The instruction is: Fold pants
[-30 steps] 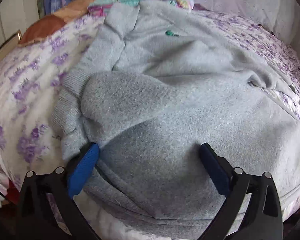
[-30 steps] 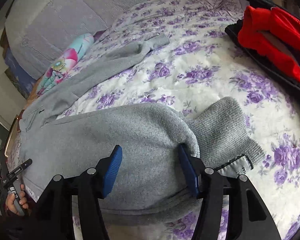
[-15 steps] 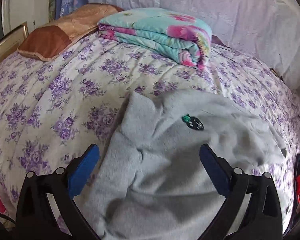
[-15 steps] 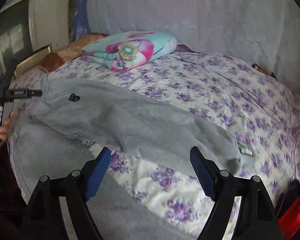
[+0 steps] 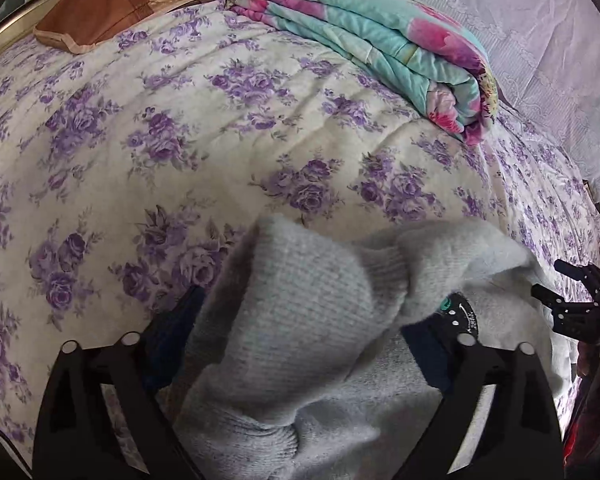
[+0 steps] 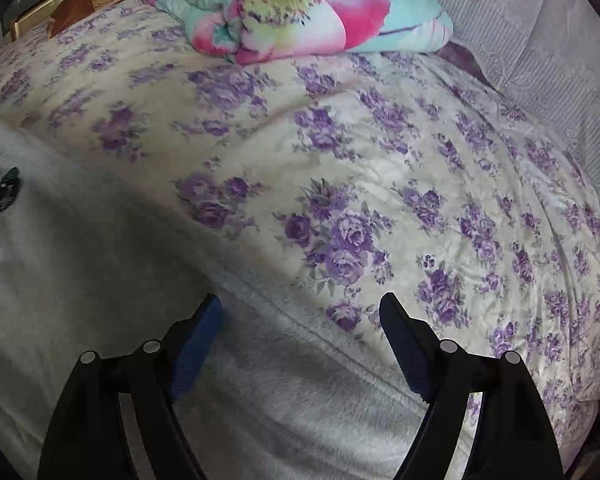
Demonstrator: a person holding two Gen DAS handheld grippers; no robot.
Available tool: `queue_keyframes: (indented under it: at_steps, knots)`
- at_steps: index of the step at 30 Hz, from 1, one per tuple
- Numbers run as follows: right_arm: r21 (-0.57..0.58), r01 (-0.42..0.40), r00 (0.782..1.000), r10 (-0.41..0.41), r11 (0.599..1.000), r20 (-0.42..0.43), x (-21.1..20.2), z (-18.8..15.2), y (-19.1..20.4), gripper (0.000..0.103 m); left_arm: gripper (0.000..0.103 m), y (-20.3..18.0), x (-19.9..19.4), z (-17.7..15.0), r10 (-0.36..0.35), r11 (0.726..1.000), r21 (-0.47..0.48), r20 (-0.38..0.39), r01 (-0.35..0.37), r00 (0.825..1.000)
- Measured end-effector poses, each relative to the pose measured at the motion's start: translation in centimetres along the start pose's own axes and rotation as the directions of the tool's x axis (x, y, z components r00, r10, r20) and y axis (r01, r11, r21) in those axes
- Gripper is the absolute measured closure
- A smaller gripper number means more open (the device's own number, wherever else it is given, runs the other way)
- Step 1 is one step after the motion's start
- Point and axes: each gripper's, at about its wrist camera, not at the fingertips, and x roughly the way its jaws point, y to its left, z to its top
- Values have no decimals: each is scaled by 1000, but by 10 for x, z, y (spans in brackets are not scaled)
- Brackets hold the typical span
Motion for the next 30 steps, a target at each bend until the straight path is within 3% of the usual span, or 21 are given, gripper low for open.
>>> queue_keyframes:
  at_steps: [1,2,3,5,6,9,14,16,17,18,22,26,30]
  knots:
    - [35,-43,999,43,998,-16,10,-1,-4,29,19,0,0,-1,1,1000,2,9,-1,1000]
    - [72,-117,993,117,991,6,9,-3,-6,62,23,-1,0,-1,6,1000,13,16,-7,1000]
    - [78,-179,984,178,981,24,4,-3,-4,83,29,-4,-2,-1,11,1000,26,22,-11,1000]
    - [21,-100,992,98,995,74,-18,-6,10,94,38,-7,-9,1,8,999,37,39,-9,999]
    - [-12,-71,992,71,997,105,-33,-11,15,95,45,-6,-14,2,-3,999,32,54,1,999]
    - [-25,-47,971,51,999,232,-96,-34,18,95,52,2,-33,8,-72,997,-10,71,73,995]
    - [-66,-60,898,83,996,433,-216,-105,36,95,52,7,-88,-9,-159,987,21,121,158,980]
    - [-93,-56,877,94,994,472,-245,-144,58,95,40,16,-110,-27,-194,981,27,116,192,974]
    - [-100,-70,870,110,993,480,-252,-163,71,95,21,23,-119,-38,-204,979,27,112,203,973]
    - [-100,-100,867,137,990,480,-254,-184,83,94,12,31,-129,-50,-210,978,25,113,208,971]
    - [-61,-239,864,241,969,443,-228,-246,130,94,11,66,-153,-95,-271,962,-18,67,273,960]
    - [30,-301,866,260,953,428,-191,-274,146,94,11,87,-155,-126,-340,934,-115,6,338,940]
    - [85,-357,832,275,930,482,-183,-287,143,94,11,74,-148,-132,-410,903,-152,-17,403,912]
